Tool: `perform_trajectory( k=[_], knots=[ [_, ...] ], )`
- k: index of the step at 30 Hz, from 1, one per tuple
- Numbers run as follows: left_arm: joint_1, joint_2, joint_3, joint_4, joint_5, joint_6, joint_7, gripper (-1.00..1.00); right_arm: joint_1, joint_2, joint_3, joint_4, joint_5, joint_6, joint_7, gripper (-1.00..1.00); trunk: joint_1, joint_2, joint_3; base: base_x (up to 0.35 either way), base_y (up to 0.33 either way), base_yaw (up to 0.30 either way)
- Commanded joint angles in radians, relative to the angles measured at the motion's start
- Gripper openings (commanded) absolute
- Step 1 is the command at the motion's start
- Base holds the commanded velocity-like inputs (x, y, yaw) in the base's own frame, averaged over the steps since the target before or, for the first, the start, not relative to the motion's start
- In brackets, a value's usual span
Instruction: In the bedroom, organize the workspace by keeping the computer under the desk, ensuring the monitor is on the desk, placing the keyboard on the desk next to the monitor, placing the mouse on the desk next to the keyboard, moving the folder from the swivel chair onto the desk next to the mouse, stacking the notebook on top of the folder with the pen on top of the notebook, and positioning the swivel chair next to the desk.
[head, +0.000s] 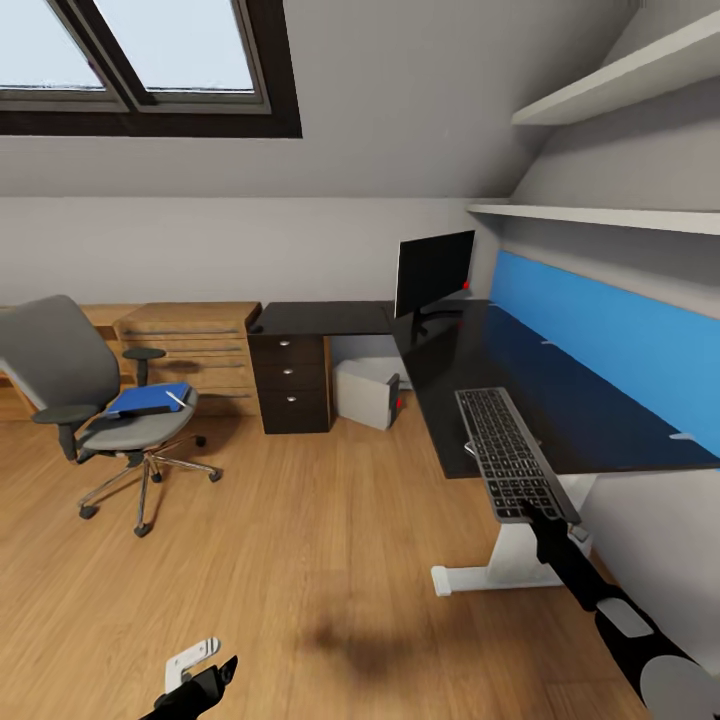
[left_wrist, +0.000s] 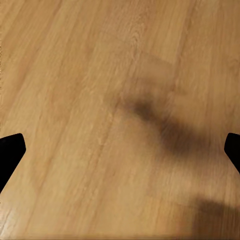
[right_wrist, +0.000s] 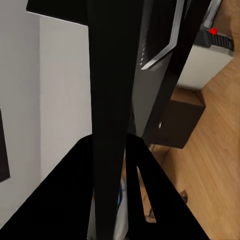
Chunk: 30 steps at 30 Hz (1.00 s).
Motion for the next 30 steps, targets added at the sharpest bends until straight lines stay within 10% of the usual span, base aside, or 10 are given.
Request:
perform_trajectory(
  k=[1,30],
  knots=[
    [-0.001,0.001,-0.006,0.001,0.010,-0.004,-0.002,1.00,-0.001,0.000,0.000,-0.001,-0.009,0.010,0.004,-1.00,0.000,0.000,-0.001,0.000,0.000,0.000],
    [-0.001,-0.002,-0.007,0.029,0.008,-0.044,-0.002,1.00,-0.001,0.019,0.077,-0.010,-0.002,0.014,0.013,-1.00,0.000,0.000,-0.001,0.000,0.000,0.074]
  ],
)
